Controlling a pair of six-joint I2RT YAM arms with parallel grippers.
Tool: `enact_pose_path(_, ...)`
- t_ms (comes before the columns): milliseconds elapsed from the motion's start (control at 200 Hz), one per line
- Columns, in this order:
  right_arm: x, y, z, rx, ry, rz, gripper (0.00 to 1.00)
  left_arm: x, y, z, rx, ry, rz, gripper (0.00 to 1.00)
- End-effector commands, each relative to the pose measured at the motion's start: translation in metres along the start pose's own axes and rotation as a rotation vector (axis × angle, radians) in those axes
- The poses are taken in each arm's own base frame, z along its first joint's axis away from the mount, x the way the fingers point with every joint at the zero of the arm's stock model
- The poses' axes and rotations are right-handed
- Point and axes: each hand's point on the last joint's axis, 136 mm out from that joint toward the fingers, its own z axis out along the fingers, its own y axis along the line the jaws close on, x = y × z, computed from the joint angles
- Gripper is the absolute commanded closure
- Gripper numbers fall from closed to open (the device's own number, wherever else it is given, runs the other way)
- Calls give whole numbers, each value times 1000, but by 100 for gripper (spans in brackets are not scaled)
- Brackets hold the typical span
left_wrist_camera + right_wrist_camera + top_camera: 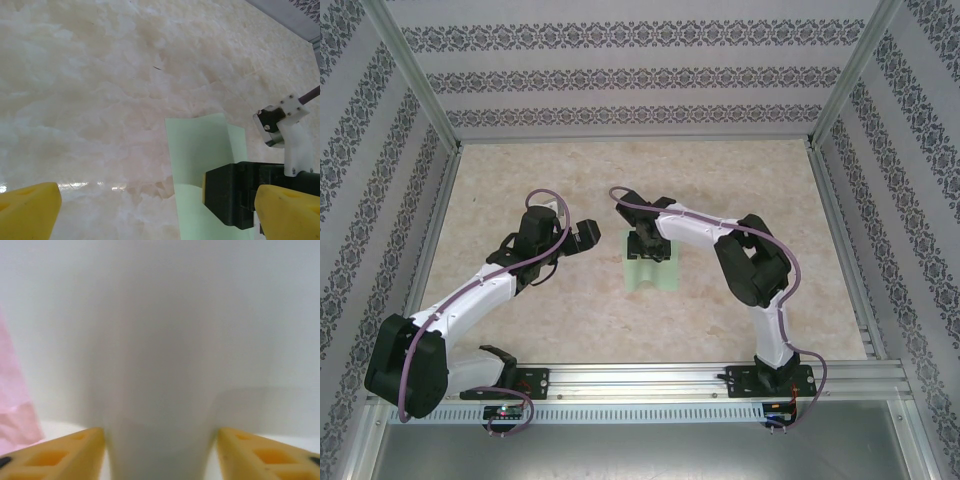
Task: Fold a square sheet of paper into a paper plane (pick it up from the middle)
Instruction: Fold the square sheet of paper in half at the center of the table.
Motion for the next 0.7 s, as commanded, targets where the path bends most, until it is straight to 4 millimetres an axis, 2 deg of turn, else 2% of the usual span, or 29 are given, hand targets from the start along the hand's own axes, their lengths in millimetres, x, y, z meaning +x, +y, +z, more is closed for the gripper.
enact_pose_path(0, -16, 7, -28, -71, -71, 11, 48, -21, -8, -10, 9, -59, 7, 0)
enact_pose_path(135, -19, 8, -37, -104, -87, 31, 53, -22, -8, -10, 8, -60, 5, 0)
enact_pose_path(245, -22, 17, -50, -173, -107, 33, 56, -21, -8, -11, 8, -57, 1, 0)
enact_pose_path(425, -32, 50, -91, -439, -162, 77, 57, -24, -11, -14, 17, -67, -3, 0)
enact_pose_path(555, -44, 59, -117, -651, -218, 183, 57, -26, -14, -15, 28, -71, -7, 0)
enact_pose_path(624, -46, 55, -116, -705, -230, 230, 57, -27, -17, -15, 40, -69, -14, 0)
enact_pose_path(694, -41, 41, -98, -666, -216, 290, 57, -28, -21, -14, 56, -67, -17, 0)
